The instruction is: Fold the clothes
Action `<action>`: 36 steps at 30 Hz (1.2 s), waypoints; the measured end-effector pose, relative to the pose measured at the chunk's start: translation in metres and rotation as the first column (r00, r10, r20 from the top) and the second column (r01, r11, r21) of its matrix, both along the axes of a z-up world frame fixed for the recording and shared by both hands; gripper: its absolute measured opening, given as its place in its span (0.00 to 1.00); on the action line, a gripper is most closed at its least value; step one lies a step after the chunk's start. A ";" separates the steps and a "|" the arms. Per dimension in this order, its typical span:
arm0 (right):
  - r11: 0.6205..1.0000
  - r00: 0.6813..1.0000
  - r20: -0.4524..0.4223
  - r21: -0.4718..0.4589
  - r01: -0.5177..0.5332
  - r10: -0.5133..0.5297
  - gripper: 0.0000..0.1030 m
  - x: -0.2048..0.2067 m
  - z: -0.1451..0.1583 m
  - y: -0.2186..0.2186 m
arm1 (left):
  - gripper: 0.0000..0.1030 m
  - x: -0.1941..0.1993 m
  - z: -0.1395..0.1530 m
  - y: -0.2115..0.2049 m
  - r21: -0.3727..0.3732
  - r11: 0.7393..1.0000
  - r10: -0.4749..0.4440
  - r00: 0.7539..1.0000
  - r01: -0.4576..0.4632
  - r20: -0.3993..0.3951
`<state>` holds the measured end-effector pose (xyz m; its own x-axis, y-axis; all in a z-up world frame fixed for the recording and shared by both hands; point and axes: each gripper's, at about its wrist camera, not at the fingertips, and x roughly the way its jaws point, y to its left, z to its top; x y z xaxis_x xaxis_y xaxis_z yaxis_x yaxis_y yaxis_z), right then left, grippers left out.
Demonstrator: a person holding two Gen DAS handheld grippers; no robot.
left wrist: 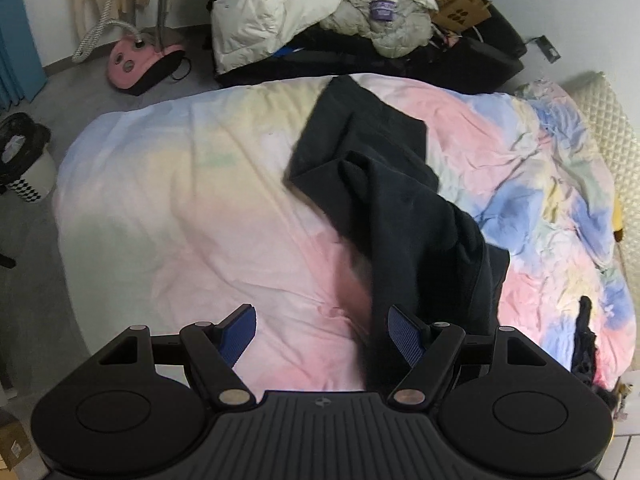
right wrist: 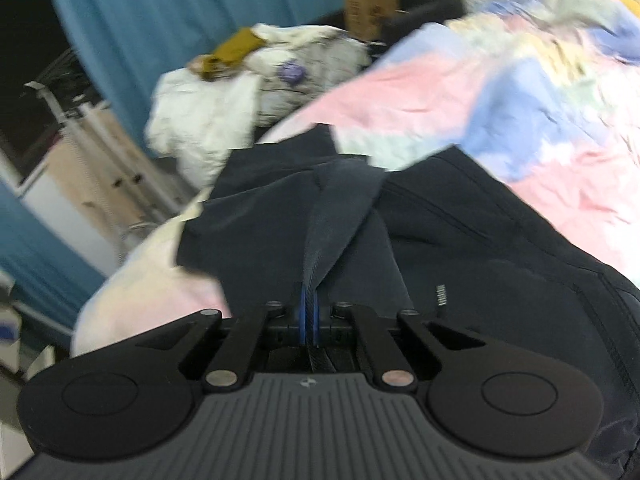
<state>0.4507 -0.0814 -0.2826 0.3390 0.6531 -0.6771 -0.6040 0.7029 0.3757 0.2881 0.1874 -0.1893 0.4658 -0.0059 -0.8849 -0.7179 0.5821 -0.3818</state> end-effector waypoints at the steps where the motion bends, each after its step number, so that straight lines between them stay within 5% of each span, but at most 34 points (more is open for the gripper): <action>1: 1.000 0.999 0.014 0.000 -0.029 0.029 0.03 -0.009 0.007 0.001 | 0.73 0.004 0.001 -0.003 -0.003 1.000 -0.008 1.000 0.008 0.006; 9: 0.971 0.970 0.049 0.014 -0.238 0.237 0.03 -0.084 0.042 0.008 | 0.73 0.042 0.018 -0.030 -0.042 0.993 -0.111 0.991 0.114 0.069; 17: 0.956 0.938 -0.188 0.032 -0.292 0.293 0.03 -0.139 0.010 0.023 | 0.73 0.064 0.016 -0.050 -0.051 0.970 -0.234 0.971 0.237 0.056; 21: 0.972 0.925 -0.310 -0.016 -0.236 0.220 0.03 -0.149 -0.021 0.027 | 0.73 0.082 0.005 -0.048 -0.059 0.954 -0.294 0.955 0.295 0.030; 26: 0.990 0.930 -0.354 -0.052 -0.128 0.102 0.09 -0.153 -0.029 0.020 | 0.73 0.131 -0.014 -0.040 -0.063 0.920 -0.388 0.922 0.388 0.007; 32: 0.992 0.929 -0.354 -0.100 0.078 -0.109 0.20 -0.150 -0.012 0.006 | 0.75 0.204 -0.046 -0.033 -0.086 0.866 -0.494 0.869 0.493 0.011; 36: 0.951 0.896 -0.325 -0.164 0.261 -0.302 0.22 -0.152 0.004 -0.012 | 0.77 0.259 -0.073 -0.035 -0.089 0.827 -0.558 0.830 0.555 -0.004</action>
